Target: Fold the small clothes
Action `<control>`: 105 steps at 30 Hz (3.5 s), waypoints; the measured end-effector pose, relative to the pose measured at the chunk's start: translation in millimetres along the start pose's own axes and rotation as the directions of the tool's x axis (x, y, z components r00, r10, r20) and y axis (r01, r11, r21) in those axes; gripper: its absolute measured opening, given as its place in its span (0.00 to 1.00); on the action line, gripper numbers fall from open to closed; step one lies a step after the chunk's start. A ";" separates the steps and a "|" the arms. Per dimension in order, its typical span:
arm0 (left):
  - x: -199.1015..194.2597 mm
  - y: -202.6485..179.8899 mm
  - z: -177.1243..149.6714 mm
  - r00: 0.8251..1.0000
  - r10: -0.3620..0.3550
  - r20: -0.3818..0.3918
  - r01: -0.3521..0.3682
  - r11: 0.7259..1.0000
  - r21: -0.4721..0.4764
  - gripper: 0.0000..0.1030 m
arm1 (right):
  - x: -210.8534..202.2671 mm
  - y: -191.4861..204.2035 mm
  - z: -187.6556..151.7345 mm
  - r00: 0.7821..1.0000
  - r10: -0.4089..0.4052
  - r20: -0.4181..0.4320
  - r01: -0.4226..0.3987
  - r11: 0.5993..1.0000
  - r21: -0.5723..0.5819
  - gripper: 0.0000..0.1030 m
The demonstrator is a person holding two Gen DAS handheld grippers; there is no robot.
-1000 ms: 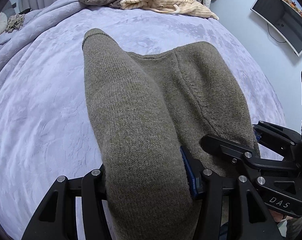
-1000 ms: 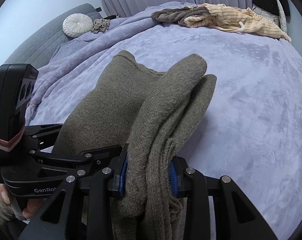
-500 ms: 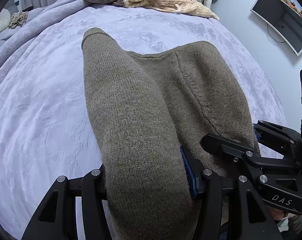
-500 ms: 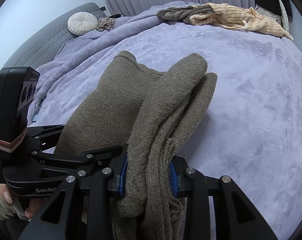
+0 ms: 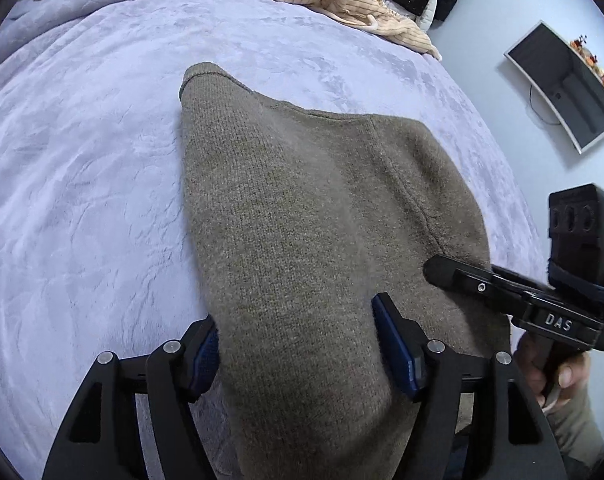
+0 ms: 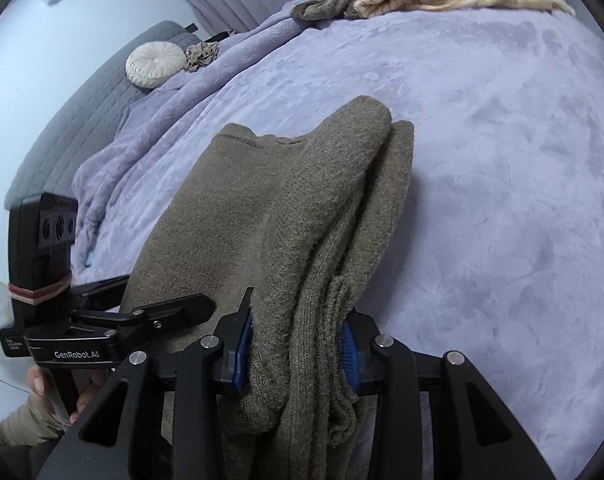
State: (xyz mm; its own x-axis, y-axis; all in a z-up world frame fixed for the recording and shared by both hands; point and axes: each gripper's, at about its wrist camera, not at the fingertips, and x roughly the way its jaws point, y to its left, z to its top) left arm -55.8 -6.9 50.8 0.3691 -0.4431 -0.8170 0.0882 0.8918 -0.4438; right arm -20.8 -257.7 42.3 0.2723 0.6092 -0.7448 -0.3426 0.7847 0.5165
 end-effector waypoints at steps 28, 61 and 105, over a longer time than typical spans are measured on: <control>1.2 20.9 35.8 0.974 0.226 -0.018 -0.227 0.973 -0.046 0.80 | 4.1 -22.9 37.2 0.997 0.074 0.025 -0.075 0.997 0.034 0.50; -65.1 -45.3 -15.6 0.954 0.295 0.058 -0.297 0.954 0.037 0.80 | -71.2 99.7 -41.0 0.973 -0.213 0.090 0.231 0.906 -0.356 0.67; -40.1 -50.7 -5.3 0.893 0.451 0.013 -0.451 0.892 0.036 0.80 | -35.8 113.7 -25.1 0.924 -0.382 -0.011 0.349 0.854 -0.385 0.67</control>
State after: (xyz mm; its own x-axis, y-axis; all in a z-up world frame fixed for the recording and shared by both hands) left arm -79.9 -34.8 104.1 0.3812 0.0074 -0.9245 -0.0542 0.9984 -0.0143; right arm -92.0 -193.2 117.2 0.3730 0.2616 -0.8902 -0.5441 0.8388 0.0185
